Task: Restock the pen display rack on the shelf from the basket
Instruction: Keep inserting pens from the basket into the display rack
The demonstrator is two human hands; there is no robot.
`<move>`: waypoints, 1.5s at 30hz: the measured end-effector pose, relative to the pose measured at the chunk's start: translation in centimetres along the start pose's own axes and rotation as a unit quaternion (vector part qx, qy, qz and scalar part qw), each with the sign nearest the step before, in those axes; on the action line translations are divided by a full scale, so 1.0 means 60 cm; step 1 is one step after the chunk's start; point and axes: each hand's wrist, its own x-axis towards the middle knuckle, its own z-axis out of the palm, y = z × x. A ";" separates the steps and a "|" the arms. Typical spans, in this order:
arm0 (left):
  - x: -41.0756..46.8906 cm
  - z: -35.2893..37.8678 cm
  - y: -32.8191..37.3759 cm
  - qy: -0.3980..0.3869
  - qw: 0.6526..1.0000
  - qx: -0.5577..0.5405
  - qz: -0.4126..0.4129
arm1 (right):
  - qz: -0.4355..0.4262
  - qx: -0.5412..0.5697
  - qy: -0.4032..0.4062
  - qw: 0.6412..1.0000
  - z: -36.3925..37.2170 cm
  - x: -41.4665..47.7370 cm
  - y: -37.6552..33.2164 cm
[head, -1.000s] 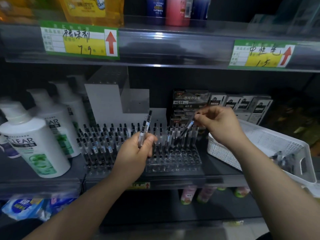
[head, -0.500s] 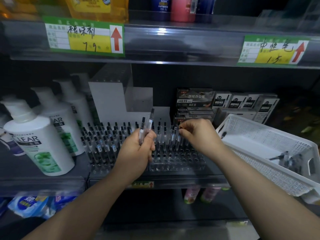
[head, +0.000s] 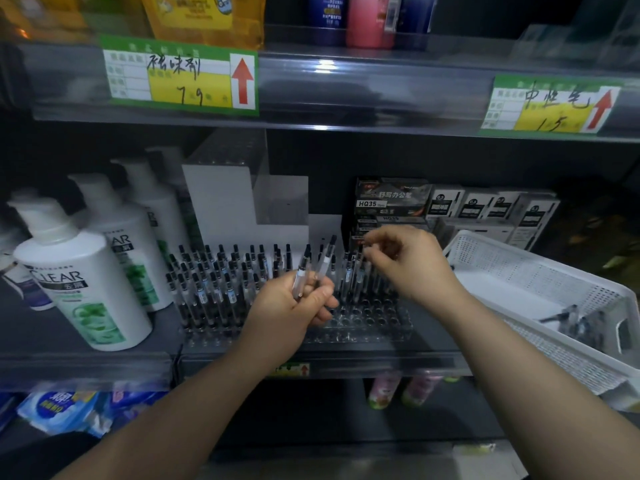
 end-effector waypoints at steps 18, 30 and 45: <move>0.017 0.030 -0.004 0.003 0.991 0.126 0.051 | 0.075 0.295 -0.041 0.952 -0.074 -0.005 -0.013; 0.009 0.015 0.021 0.022 0.992 0.121 0.032 | 0.031 0.049 0.010 0.998 -0.039 -0.006 0.035; 0.008 0.009 0.018 0.010 0.996 0.070 0.062 | 0.010 -0.059 -0.030 0.998 0.000 -0.010 0.028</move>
